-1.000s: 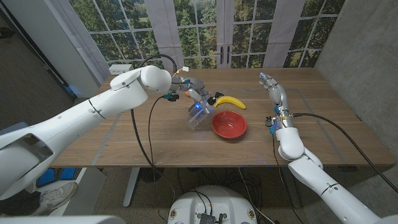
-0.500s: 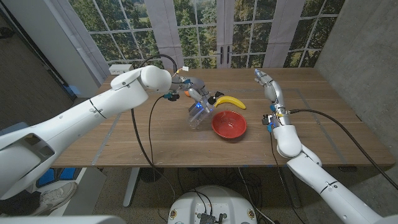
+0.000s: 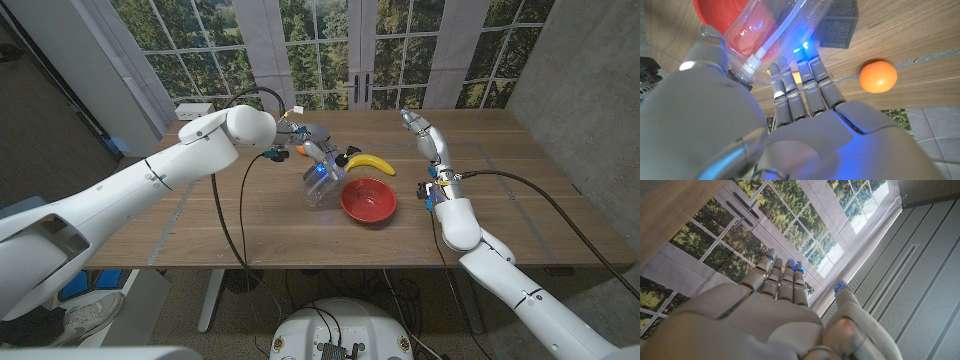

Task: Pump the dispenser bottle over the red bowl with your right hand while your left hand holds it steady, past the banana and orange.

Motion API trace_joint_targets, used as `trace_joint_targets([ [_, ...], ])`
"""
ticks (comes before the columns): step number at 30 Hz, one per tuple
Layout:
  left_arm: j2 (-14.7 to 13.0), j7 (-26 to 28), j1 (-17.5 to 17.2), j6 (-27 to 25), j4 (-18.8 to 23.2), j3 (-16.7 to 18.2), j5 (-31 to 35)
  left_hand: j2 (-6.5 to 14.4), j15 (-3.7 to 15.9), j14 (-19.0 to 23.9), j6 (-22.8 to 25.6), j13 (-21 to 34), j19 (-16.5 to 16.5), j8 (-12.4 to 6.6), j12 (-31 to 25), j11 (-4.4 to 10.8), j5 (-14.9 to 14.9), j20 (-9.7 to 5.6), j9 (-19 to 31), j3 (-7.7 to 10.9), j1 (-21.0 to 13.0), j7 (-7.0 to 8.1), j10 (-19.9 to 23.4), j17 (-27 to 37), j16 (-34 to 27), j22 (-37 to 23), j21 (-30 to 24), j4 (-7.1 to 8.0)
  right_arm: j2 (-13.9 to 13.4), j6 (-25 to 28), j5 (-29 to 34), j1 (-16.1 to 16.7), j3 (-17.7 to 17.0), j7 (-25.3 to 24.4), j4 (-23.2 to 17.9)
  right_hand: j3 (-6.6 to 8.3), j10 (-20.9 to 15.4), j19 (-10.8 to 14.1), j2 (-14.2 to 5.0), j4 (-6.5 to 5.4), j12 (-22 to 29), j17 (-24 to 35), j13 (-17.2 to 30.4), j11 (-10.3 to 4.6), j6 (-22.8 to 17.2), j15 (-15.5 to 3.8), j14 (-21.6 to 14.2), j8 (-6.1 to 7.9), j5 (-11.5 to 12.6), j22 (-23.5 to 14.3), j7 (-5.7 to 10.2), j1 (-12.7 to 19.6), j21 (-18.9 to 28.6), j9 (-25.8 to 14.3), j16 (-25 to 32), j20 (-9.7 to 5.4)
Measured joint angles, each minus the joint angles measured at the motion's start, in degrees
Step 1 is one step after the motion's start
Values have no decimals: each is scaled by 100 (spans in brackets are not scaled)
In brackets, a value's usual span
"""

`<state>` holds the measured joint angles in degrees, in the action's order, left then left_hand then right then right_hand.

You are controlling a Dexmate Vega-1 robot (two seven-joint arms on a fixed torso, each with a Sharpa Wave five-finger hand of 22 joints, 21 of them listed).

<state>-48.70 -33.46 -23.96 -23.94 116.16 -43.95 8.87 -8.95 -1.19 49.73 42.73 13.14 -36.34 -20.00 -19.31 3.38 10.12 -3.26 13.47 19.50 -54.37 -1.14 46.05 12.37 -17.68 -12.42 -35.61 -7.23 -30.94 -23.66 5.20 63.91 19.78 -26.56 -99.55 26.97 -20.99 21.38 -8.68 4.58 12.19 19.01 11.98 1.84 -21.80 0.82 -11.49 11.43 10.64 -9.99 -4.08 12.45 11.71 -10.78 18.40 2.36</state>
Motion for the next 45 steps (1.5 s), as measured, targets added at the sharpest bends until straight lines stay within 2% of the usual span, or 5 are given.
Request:
trace_joint_targets([
  [15, 15, 14, -11, 8, 15, 0, -1, 0, 0, 0, 0, 59, 0, 10, -20, 0, 6, 1, 29, 0, 0, 0, 0, 4, -2, 1, -22, 0, -106, 145, 305, -75, 182, 76, -177, 0, 0, 0, 0, 0, 0, 0, 1, 0, 0, 0, 1, 0, 0, 0, 0, 0, 0, 0, 0, 0],
  [31, 58, 27, -19, 16, -5, -23, -21, 0, 0, 0, 1, 59, 10, 33, -15, 0, 6, 11, 28, 0, 0, 0, 0, 7, 7, 3, -45, 0, -50, 79, 488, -331, 486, 214, -28, 0, -31, 21, -1, 0, 0, -1, 16, -32, 23, -41, -40, 0, 0, 0, 22, -4, 0, 0, 0, -22],
  [33, 58, 27, -19, 16, -5, -23, -23, 0, 0, 0, 1, 59, 11, 34, -14, 0, 6, 10, 27, 0, 0, 0, 0, 8, 16, 2, -45, 0, -40, 79, 488, -357, 519, 214, -18, 0, -31, 21, 7, 0, 0, -1, 16, -31, 23, -41, -40, 0, 0, 0, 22, -130, 0, 0, 0, -22],
  [45, 99, 26, 20, 16, -51, -60, -24, 0, 0, 0, 20, 59, 42, 65, 9, -21, 1, -1, 22, 0, 0, -20, 21, 32, 28, 18, -88, 0, -36, 32, 747, -457, 668, 188, -2, -16, -31, 21, 7, -17, 0, 28, 15, -31, 23, -73, -8, 0, 0, 0, 21, -129, 0, 0, 0, -22],
])
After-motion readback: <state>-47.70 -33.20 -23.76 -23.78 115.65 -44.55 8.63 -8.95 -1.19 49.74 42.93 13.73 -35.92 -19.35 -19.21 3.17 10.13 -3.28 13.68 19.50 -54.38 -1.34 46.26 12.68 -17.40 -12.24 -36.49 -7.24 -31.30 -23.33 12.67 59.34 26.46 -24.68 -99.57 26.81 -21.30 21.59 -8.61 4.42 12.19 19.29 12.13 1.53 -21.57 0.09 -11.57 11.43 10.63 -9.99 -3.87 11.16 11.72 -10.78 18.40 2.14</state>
